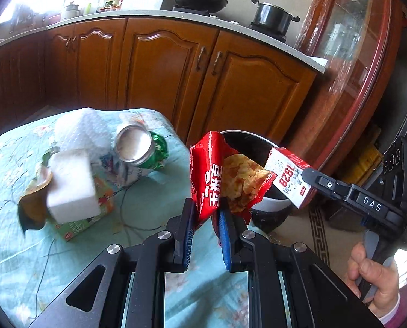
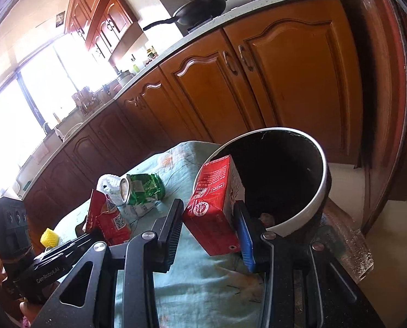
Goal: Collect trash
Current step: 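Carry the snack bag and carton over the bin and open both tools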
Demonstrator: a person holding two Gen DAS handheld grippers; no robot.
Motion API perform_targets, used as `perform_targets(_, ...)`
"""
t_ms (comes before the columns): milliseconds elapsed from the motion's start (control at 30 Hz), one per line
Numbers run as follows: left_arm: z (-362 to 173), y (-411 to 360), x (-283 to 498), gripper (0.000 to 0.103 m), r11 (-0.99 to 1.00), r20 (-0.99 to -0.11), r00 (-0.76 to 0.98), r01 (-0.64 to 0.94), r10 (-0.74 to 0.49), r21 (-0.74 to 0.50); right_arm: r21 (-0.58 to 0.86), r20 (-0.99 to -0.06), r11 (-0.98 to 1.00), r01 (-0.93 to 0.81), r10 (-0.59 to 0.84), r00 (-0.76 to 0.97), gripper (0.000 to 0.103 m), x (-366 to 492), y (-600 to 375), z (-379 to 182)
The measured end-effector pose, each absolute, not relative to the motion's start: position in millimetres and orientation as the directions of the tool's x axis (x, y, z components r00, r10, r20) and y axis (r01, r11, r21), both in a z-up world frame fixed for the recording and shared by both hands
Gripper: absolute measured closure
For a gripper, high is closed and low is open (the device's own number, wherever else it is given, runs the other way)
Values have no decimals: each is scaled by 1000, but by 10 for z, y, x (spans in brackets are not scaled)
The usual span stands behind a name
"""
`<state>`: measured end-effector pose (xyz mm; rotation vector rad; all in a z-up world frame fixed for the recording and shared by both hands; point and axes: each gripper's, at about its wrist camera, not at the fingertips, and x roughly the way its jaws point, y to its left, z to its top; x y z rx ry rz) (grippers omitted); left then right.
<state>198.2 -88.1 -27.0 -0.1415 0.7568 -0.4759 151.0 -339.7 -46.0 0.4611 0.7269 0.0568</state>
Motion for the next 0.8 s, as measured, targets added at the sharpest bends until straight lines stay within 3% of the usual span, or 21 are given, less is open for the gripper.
perform_targets(800, -424, -2080, 3167, 87, 873, -736, 519, 444, -435, -203, 378, -685, 910, 168, 153, 712, 67, 2025, -3906, -686)
